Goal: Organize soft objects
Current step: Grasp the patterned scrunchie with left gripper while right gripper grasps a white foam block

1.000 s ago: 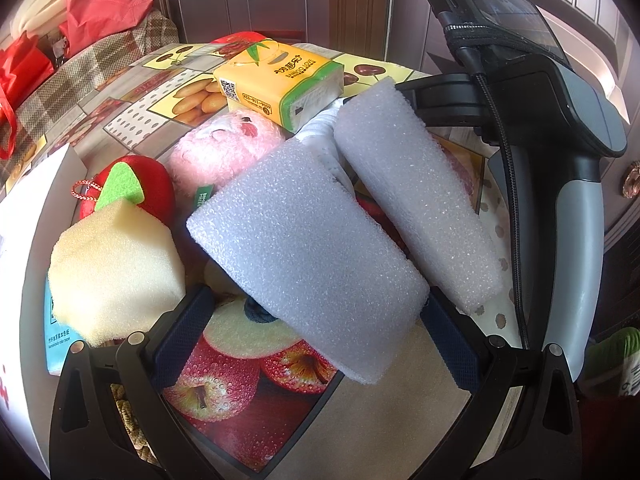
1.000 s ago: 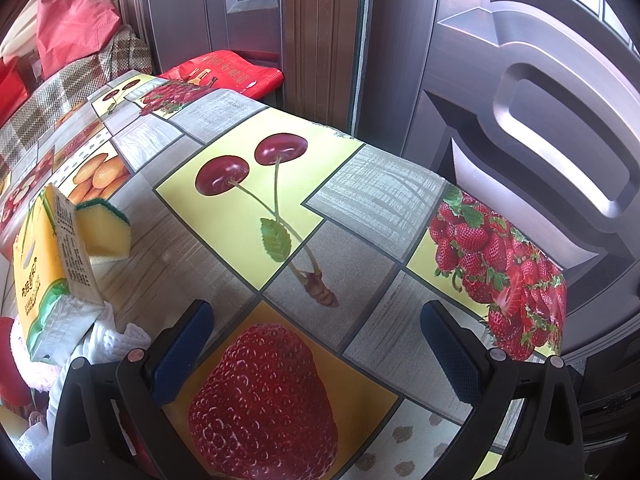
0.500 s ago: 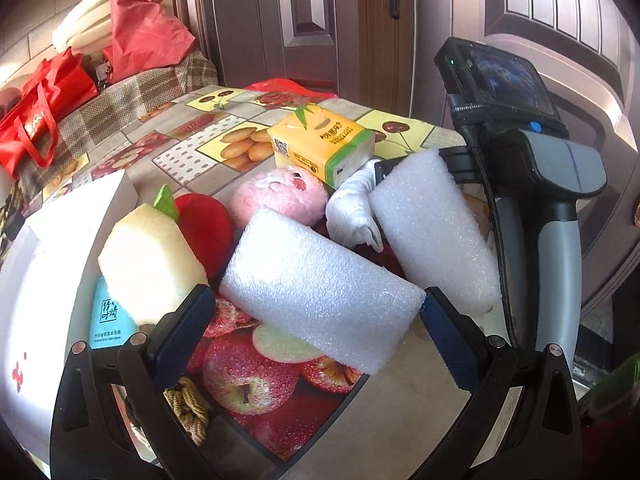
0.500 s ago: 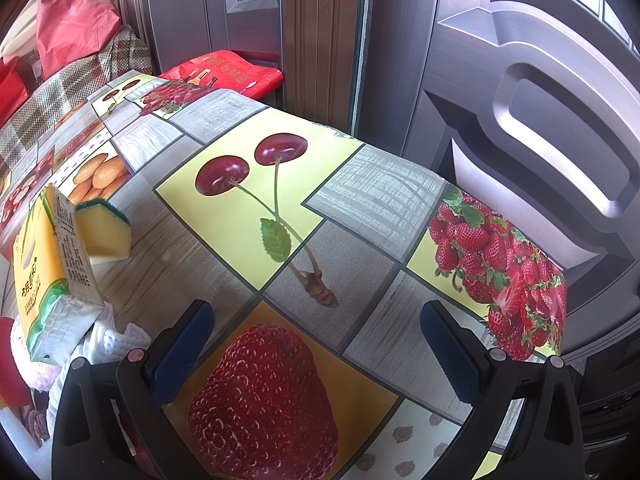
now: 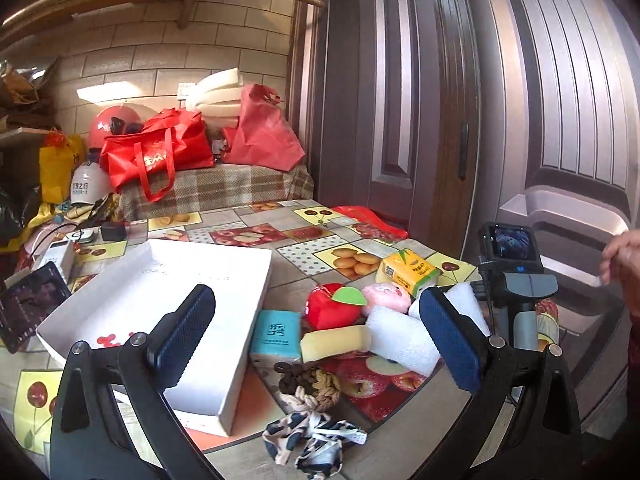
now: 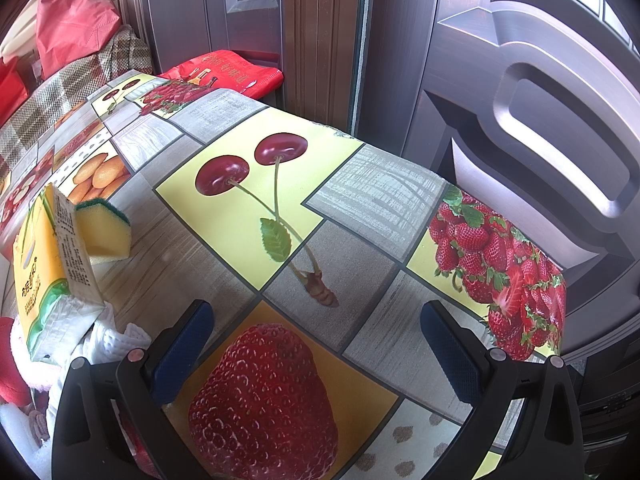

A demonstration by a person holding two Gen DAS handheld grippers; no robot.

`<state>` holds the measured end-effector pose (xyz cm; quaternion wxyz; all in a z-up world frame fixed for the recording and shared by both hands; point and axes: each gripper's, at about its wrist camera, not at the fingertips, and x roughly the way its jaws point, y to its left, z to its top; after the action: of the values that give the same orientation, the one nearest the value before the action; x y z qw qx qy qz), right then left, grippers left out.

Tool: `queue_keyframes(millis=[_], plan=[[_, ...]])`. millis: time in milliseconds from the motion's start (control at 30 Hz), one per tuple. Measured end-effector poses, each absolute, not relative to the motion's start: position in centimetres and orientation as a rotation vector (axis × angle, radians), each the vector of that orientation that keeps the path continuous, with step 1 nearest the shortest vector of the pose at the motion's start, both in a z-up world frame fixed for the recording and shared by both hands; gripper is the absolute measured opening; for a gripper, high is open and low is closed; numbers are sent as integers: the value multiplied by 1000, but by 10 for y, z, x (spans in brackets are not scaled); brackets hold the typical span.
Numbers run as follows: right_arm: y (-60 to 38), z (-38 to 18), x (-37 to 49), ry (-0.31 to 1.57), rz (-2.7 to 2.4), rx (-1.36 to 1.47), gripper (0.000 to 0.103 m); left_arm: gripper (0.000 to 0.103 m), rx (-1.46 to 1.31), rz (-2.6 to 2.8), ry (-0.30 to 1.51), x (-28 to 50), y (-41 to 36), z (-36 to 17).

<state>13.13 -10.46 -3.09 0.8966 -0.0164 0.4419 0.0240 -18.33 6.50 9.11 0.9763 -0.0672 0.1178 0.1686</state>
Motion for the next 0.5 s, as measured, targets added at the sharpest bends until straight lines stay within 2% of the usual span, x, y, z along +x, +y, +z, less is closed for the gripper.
queue_keyframes(millis=[233,500], plan=[[-105,-31,131,915,50,-34,103,103,-316,331,311,-206,107,69],[-102,-33,130,912,37,-26,103,103,-143,178,580,-177,54,46]])
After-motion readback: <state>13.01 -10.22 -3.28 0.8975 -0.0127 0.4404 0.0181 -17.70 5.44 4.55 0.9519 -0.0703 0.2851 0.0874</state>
